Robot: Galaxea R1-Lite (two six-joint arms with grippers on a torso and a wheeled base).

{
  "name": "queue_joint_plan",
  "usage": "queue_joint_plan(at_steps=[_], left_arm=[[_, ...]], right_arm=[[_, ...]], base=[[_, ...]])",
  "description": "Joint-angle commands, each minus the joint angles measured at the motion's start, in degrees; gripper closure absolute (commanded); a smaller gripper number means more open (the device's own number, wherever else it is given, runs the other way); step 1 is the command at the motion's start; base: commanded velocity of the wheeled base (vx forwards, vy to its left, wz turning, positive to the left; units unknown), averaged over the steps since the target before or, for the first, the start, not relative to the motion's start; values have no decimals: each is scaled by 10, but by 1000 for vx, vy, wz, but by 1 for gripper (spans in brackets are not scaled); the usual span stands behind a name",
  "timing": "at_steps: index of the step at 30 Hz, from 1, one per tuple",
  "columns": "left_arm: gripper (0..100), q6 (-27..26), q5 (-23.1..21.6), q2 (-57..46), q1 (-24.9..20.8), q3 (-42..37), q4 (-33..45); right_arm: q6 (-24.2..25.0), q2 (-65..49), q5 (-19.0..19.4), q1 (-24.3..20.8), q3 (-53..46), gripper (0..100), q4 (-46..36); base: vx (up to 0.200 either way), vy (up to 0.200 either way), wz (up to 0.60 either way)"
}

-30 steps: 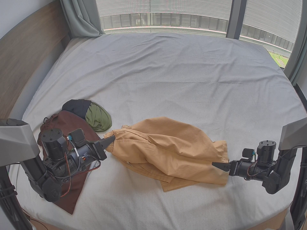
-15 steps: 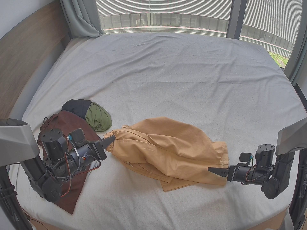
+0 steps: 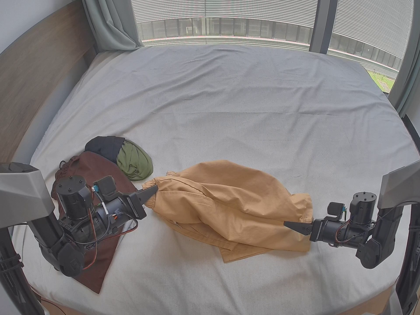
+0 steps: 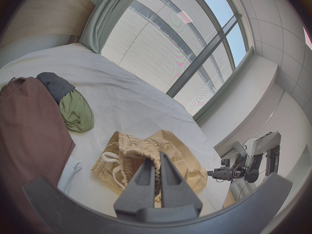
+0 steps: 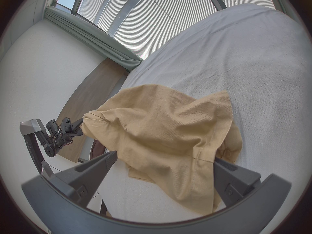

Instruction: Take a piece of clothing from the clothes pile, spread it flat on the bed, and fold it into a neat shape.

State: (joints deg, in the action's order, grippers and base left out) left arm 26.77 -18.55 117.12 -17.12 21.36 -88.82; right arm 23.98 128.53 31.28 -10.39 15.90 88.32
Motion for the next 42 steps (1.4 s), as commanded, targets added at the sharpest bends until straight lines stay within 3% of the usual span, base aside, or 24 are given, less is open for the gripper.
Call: queue_joint_plan(at_steps=[1, 7, 8, 17, 28, 40, 41, 42], left_arm=[[100, 0, 0, -2, 0, 0, 0], [100, 0, 0, -2, 0, 0, 0], [100, 0, 0, -1, 0, 0, 0], [100, 0, 0, 0, 1, 4, 0], [100, 2, 0, 3, 1, 9, 0], [100, 2, 0, 3, 1, 9, 0], [100, 2, 0, 3, 1, 9, 0], [100, 2, 0, 3, 1, 9, 0]], right_arm=[[0, 12, -2, 0, 7, 0, 0], [-1, 20, -3, 5, 12, 0, 1], [-1, 19, -3, 6, 12, 100, 1], [-1, -10, 3, 24, 2, 100, 0], [-1, -91, 117, 58, -48, 100, -1], [-1, -65, 120, 50, -31, 100, -1], [0, -63, 120, 49, -29, 0, -1], [0, -60, 120, 48, -28, 0, 0]], base=[[0, 0, 0], [0, 0, 0], [0, 0, 0], [0, 0, 0], [0, 0, 0], [0, 0, 0], [0, 0, 0], [0, 0, 0]])
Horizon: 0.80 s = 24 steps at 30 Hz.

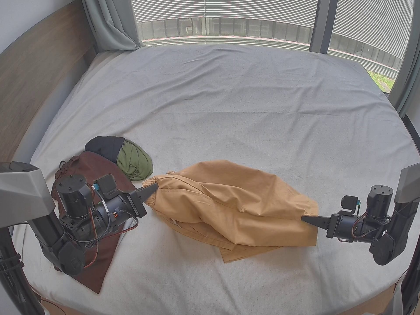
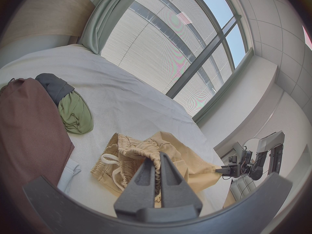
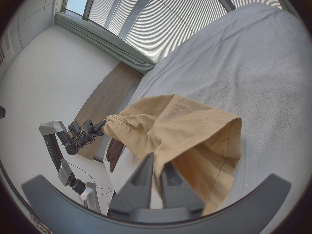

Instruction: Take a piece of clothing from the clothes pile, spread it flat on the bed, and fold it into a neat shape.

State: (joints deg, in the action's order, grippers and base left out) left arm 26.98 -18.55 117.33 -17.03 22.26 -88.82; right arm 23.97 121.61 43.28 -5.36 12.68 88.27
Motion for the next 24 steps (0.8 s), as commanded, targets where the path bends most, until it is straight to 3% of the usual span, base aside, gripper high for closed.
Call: queue_joint_plan(at_steps=[1, 19, 24], left_arm=[[100, 0, 0, 1, 0, 0, 0], [100, 2, 1, -1, 1, 2, 0], [100, 2, 1, -1, 1, 4, 0]], right_arm=[[-1, 13, 1, -5, 8, 0, 1], [-7, 75, -3, -37, 38, 0, 2], [-33, 96, -27, -36, 39, 0, 1]], base=[[0, 0, 0], [0, 0, 0], [0, 0, 0]])
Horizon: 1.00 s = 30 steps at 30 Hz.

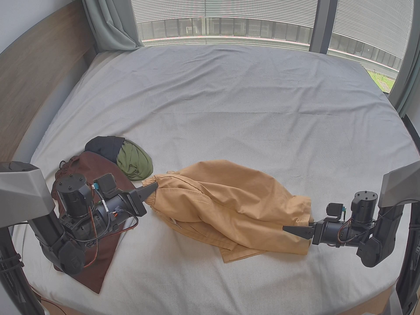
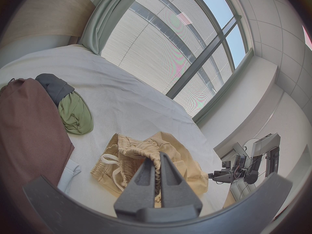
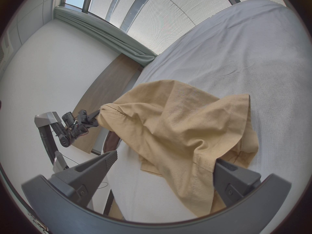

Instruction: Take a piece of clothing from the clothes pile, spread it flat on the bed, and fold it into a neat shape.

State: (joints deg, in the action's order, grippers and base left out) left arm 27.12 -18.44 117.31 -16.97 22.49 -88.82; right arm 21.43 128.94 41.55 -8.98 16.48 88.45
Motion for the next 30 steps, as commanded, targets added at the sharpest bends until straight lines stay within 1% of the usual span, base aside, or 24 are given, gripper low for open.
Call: queue_joint_plan(at_steps=[1, 5, 19, 20, 27, 30], left_arm=[[100, 0, 0, -2, 0, 2, 0], [100, 0, 0, -2, 0, 2, 0], [100, 0, 0, -4, 0, 2, 0], [100, 0, 0, -4, 0, 2, 0], [100, 2, 0, -5, 0, 6, 0], [100, 13, 1, -8, 0, 12, 0]], right_arm=[[-10, 26, -15, 0, 2, 0, 0], [-12, 40, -25, 0, 6, 0, 0], [-12, 42, -26, -21, 21, 0, 1], [-12, 42, -25, -21, 20, 100, 1], [-13, 37, -25, -16, 20, 100, 1], [-13, 31, -25, -14, 22, 100, 1]], base=[[0, 0, 0], [0, 0, 0], [0, 0, 0], [0, 0, 0], [0, 0, 0], [0, 0, 0]])
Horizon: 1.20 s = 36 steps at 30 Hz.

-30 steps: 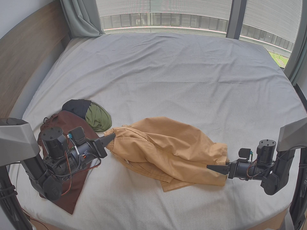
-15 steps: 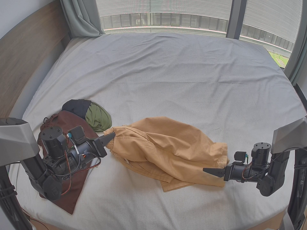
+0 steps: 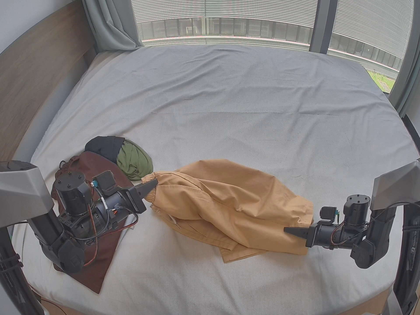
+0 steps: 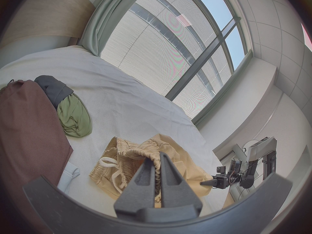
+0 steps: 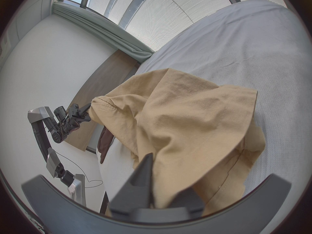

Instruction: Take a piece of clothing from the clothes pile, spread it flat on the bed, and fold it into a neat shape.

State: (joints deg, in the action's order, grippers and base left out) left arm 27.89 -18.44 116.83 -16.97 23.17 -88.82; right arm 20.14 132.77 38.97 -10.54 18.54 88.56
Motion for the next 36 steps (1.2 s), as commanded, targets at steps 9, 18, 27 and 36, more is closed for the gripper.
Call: queue_joint_plan(at_steps=[9, 18, 27, 36], left_arm=[[100, 21, 0, -25, 0, 13, 0], [100, 16, -3, -38, 1, 14, 0], [100, 15, -5, -40, 20, 21, 0], [100, 16, -86, -93, 53, -8, 1]], right_arm=[[3, -65, 0, 3, 11, 100, -1], [9, -136, 0, -4, 13, 100, -1], [17, -200, 0, -11, 10, 100, -2], [27, -248, 0, -17, 11, 100, -2]], base=[[0, 0, 0], [0, 0, 0], [0, 0, 0], [0, 0, 0]])
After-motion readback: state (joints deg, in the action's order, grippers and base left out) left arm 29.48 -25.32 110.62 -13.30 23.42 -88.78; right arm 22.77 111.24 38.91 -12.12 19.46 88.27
